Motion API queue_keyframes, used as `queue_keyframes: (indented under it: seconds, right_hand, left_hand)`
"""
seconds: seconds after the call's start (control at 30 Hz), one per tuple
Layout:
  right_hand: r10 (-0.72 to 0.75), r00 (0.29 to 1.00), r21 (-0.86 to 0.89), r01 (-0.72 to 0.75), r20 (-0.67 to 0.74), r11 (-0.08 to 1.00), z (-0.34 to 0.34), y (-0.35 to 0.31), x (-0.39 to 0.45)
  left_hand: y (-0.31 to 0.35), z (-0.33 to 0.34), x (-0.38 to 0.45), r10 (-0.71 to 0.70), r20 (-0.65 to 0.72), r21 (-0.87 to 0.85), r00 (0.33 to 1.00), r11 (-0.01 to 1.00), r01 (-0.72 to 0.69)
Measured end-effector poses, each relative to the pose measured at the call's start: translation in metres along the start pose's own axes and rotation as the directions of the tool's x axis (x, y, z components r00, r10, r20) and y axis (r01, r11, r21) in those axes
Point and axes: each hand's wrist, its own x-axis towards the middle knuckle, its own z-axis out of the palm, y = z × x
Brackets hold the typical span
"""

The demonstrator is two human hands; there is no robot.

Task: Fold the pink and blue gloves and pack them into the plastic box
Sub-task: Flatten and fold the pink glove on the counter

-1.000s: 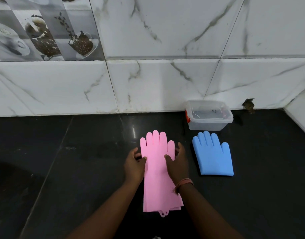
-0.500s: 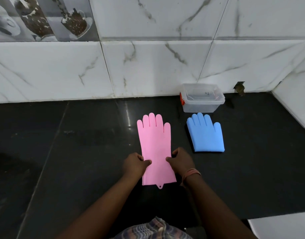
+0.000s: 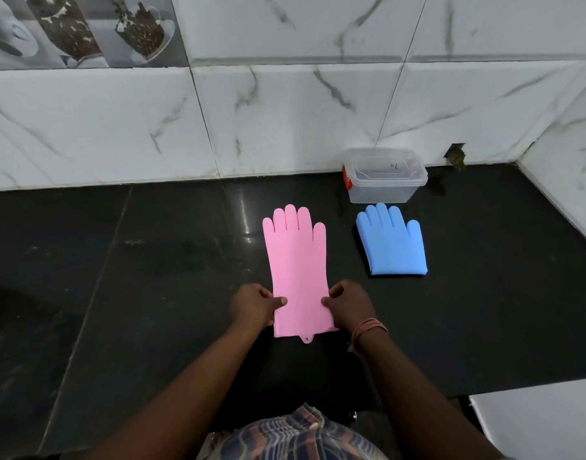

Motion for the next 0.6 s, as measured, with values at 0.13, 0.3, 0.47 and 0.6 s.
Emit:
queue_keyframes:
  seconds: [0.13, 0.3, 0.47, 0.6]
  right_hand:
    - [-0.016, 0.999, 0.002, 0.016, -0.04, 1.0, 0.007, 0.002, 0.0]
    - [-0.042, 0.994, -0.024, 0.04, -0.096, 0.999, 0.013, 0.004, -0.002]
    - [-0.065, 0.993, -0.063, 0.059, -0.095, 0.996, 0.016, 0.005, -0.003]
    - [-0.064, 0.996, -0.126, 0.056, -0.062, 0.99, 0.013, 0.006, 0.001]
  left_hand:
    - [-0.004, 0.0, -0.001, 0.078, -0.067, 0.136, 0.995, 0.988, -0.068]
    - [-0.012, 0.003, -0.002, 0.134, -0.088, 0.142, 0.987, 0.982, -0.121]
    - [-0.015, 0.007, -0.002, 0.166, -0.114, 0.145, 0.979, 0.978, -0.149]
    - [-0.015, 0.006, -0.002, 0.22, -0.122, 0.188, 0.968, 0.962, -0.195]
